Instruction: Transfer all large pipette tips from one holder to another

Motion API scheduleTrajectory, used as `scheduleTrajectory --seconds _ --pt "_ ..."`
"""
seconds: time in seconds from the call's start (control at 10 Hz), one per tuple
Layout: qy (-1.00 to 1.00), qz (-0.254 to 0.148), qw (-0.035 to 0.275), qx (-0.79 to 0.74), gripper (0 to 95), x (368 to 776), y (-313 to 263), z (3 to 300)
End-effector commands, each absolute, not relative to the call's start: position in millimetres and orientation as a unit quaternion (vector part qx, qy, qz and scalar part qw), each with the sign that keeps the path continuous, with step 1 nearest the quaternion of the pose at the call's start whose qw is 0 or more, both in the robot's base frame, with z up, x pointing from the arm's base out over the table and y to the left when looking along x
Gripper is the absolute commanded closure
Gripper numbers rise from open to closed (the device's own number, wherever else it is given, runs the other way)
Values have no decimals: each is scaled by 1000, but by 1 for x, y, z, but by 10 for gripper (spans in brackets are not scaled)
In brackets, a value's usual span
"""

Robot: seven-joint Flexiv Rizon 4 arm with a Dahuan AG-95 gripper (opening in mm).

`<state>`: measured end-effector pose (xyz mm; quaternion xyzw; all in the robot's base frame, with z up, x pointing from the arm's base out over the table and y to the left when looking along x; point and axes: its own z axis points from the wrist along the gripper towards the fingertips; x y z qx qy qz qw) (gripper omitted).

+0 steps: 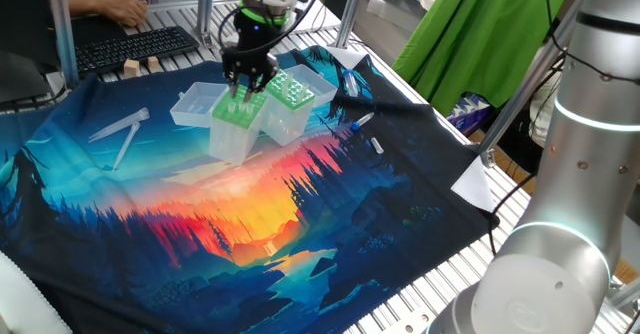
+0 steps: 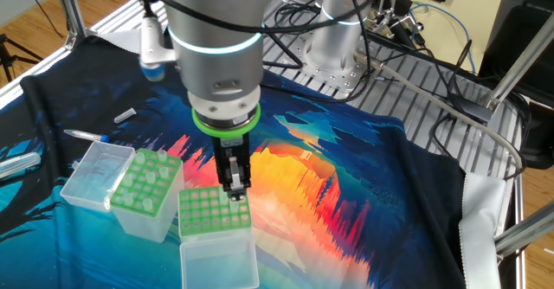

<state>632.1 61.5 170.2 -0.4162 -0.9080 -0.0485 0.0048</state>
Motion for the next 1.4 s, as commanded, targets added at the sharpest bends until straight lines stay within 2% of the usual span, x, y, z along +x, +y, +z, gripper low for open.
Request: scheduleTrajectory --seconds 0.1,1.4 --pt "-907 -48 -1 -419 760 632 62 168" --pt "-900 -37 -12 -433 760 635 69 157"
